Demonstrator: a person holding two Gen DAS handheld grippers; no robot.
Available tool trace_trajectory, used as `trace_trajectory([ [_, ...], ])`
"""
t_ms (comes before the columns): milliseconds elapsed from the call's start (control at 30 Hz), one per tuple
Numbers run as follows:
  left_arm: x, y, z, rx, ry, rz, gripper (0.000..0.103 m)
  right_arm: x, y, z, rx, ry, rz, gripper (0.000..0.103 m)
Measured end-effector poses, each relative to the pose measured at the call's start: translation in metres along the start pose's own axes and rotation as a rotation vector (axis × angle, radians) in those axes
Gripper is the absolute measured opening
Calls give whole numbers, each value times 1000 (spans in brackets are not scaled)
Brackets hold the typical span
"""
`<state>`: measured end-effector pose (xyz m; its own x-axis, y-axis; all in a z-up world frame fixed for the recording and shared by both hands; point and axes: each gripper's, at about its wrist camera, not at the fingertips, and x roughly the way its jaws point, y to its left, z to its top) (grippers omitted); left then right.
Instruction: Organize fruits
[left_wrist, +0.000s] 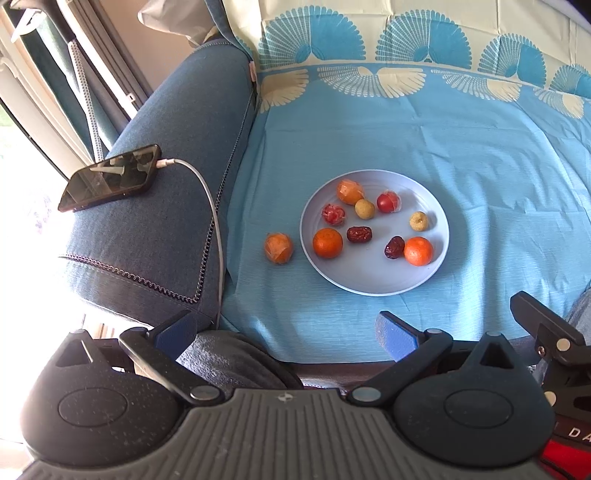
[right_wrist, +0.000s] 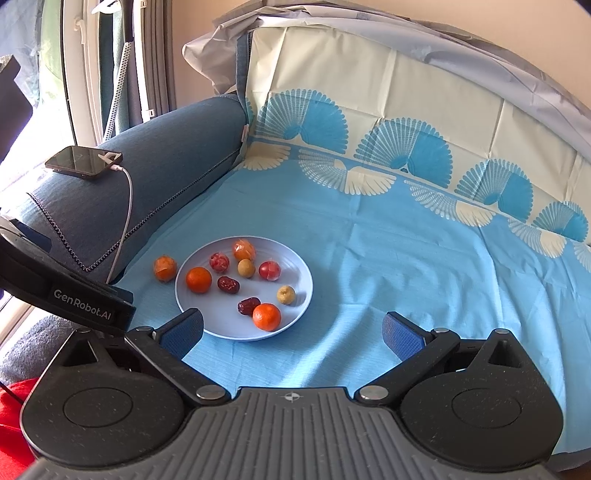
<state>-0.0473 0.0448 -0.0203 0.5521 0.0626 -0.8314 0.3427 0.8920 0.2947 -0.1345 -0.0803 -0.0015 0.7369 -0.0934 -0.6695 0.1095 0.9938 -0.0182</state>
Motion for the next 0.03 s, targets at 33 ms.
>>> trace_trajectory([
  [33,0,0,0,-1,1,0,103,0,0,0,-1,-1,1,102],
])
